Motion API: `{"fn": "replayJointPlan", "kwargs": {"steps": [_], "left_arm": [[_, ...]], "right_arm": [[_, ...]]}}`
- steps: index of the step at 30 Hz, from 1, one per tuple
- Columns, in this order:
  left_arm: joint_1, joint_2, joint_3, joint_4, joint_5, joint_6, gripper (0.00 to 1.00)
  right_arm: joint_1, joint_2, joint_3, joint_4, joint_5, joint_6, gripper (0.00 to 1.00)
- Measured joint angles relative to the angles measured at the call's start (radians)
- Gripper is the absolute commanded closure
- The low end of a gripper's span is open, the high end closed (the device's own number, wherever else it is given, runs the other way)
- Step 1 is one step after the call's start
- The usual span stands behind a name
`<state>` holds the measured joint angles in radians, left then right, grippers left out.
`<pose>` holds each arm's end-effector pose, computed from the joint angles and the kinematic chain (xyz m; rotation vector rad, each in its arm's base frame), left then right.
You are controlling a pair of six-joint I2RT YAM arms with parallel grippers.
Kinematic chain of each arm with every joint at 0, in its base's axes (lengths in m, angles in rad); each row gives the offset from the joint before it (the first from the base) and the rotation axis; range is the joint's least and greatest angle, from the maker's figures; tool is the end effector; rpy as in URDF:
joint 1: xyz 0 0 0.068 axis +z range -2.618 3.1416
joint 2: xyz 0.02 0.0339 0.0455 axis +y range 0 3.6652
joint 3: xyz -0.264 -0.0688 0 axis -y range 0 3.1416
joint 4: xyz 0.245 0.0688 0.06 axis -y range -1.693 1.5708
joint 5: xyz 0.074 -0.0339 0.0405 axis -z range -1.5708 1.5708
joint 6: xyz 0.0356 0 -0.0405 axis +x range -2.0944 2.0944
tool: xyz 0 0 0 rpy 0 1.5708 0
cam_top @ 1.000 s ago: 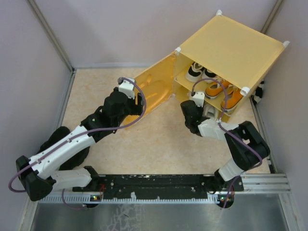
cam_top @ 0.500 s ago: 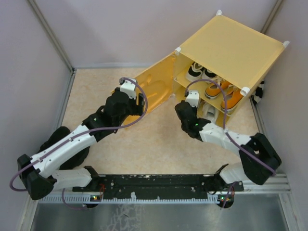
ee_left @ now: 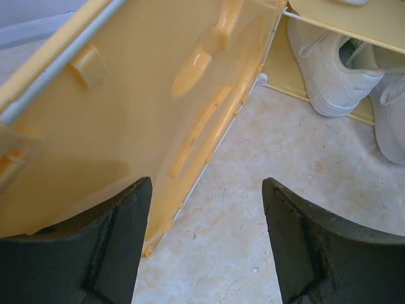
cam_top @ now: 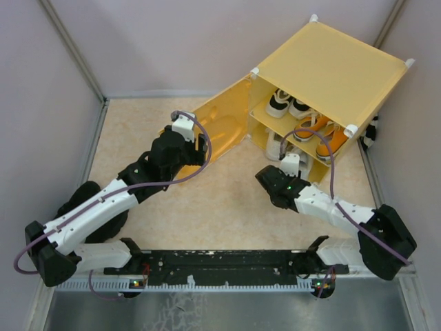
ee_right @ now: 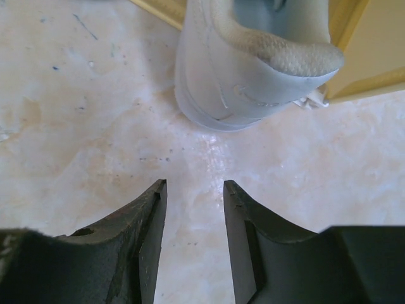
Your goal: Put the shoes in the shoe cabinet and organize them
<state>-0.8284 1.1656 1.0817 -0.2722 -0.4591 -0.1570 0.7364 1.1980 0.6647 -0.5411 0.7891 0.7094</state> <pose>0.1904 -0.1841 0.3585 0.3294 1.8663 -0.2298 0.1744 0.1240 0.1994 0.2067 2.2495 -0.3248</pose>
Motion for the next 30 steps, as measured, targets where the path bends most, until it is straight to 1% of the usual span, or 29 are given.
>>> {"fn": "replayJointPlan", "kwargs": {"steps": [2, 6, 10, 15, 18, 22, 25, 30], "left_arm": [[0.000, 0.000, 0.000, 0.000, -0.001, 0.000, 0.23], [0.000, -0.002, 0.000, 0.000, -0.002, 0.001, 0.23], [0.000, -0.005, -0.002, 0.001, -0.006, 0.001, 0.23], [0.000, -0.005, -0.003, 0.002, -0.006, 0.001, 0.23], [0.000, -0.005, -0.003, 0.002, -0.006, 0.000, 0.23], [0.000, -0.005, -0.003, 0.002, -0.006, 0.001, 0.23], [0.000, -0.005, -0.003, 0.002, -0.009, 0.001, 0.23], [0.000, -0.005, -0.003, 0.001, -0.012, 0.001, 0.23]], "right_arm": [[-0.018, 0.029, 0.000, -0.009, 0.002, 0.016, 0.58], [-0.115, 0.082, 0.000, 0.032, -0.004, 0.004, 0.58], [-0.177, 0.130, 0.002, 0.128, 0.024, -0.078, 0.58], [-0.186, 0.207, 0.004, 0.332, 0.085, -0.254, 0.58], [-0.218, 0.260, 0.007, 0.478, 0.109, -0.342, 0.58], [-0.272, 0.323, 0.039, 0.567, 0.131, -0.402, 0.59], [-0.288, 0.348, 0.068, 0.604, 0.129, -0.426, 0.59], [-0.263, 0.342, 0.102, 0.570, 0.077, -0.445, 0.59]]}}
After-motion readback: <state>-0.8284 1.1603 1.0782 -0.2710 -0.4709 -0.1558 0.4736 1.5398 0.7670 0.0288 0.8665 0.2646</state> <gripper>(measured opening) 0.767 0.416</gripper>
